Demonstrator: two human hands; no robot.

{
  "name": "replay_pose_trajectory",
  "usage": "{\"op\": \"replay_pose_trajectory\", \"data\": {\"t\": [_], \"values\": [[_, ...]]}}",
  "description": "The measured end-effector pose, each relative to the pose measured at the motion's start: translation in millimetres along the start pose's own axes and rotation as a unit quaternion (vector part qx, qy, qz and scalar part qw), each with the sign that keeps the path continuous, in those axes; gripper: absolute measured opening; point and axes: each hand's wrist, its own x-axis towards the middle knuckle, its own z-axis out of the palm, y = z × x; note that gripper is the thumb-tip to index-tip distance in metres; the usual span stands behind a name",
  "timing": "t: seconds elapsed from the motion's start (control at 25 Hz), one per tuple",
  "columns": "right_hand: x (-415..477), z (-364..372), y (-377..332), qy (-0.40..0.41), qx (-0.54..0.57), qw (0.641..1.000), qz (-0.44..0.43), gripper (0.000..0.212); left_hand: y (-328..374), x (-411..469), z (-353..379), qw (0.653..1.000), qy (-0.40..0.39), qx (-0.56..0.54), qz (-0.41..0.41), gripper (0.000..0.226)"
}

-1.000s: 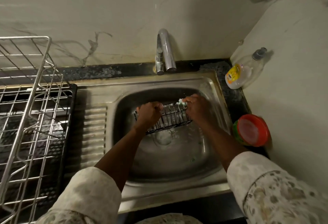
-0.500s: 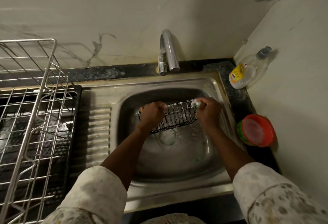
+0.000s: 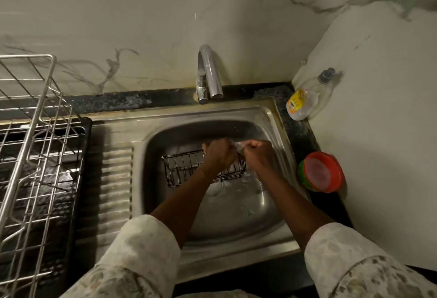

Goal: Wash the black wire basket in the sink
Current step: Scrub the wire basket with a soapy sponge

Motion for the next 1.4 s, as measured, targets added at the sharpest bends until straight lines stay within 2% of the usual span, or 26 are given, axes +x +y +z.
{"op": "replay_pose_trajectory", "data": {"t": [0.08,0.16,0.24,0.28,0.32,0.4,0.48,0.64,0.76,0.88,1.0,1.04,1.08,1.16,1.24,1.32,1.4], "values": [[-3,-6,-13,-0.009,0.094,0.996,0.007,0.015,0,-5,-15,0.998,0.047,-0.032,-0.007,0.024],[-7,-16,-38,-0.020,0.214,0.976,0.022,0.013,-1,-11,-31,0.992,0.090,-0.086,-0.021,0.039],[-9,-23,-58,-0.044,0.294,0.955,0.000,0.013,-8,-20,-44,0.967,0.108,-0.230,-0.013,0.052],[-10,-26,-64,-0.055,0.293,0.954,-0.033,0.009,-12,-23,-48,0.951,0.120,-0.286,-0.002,0.056],[-13,-26,-68,-0.063,0.252,0.963,-0.079,0.006,-18,-27,-48,0.939,0.131,-0.317,0.013,0.057],[-14,-19,-67,-0.057,0.091,0.975,-0.194,0.018,-26,-33,-46,0.931,0.163,-0.324,0.038,0.050],[-17,-9,-66,-0.030,-0.023,0.959,-0.280,0.020,-26,-41,-50,0.933,0.190,-0.295,0.073,0.044],[-34,13,-77,-0.086,-0.086,0.914,-0.386,0.030,-42,-50,-58,0.946,0.233,-0.192,0.118,0.035],[-43,31,-81,-0.082,-0.144,0.850,-0.500,0.026,-53,-48,-66,0.946,0.247,-0.175,0.115,0.034],[-45,44,-81,-0.111,-0.175,0.794,-0.572,0.021,-66,-49,-73,0.946,0.259,-0.164,0.110,0.038],[-57,53,-56,-0.165,-0.236,0.715,-0.637,0.030,-85,-50,-79,0.948,0.272,-0.147,0.073,0.049],[-62,53,-46,-0.161,-0.234,0.711,-0.644,0.032,-89,-50,-81,0.951,0.268,-0.140,0.068,0.051],[-63,53,-40,-0.143,-0.220,0.725,-0.637,0.034,-90,-51,-82,0.954,0.260,-0.132,0.072,0.053],[-58,56,-45,-0.090,-0.177,0.780,-0.593,0.033,-88,-52,-83,0.962,0.232,-0.126,0.069,0.052],[-55,65,-63,-0.047,-0.129,0.822,-0.552,0.026,-89,-52,-80,0.960,0.214,-0.171,0.056,0.043],[-56,71,-77,-0.060,-0.107,0.832,-0.541,0.020,-92,-49,-78,0.946,0.194,-0.255,0.045,0.036],[-60,67,-75,-0.097,-0.114,0.832,-0.534,0.020,-95,-47,-78,0.943,0.175,-0.282,0.034,0.033]]}}
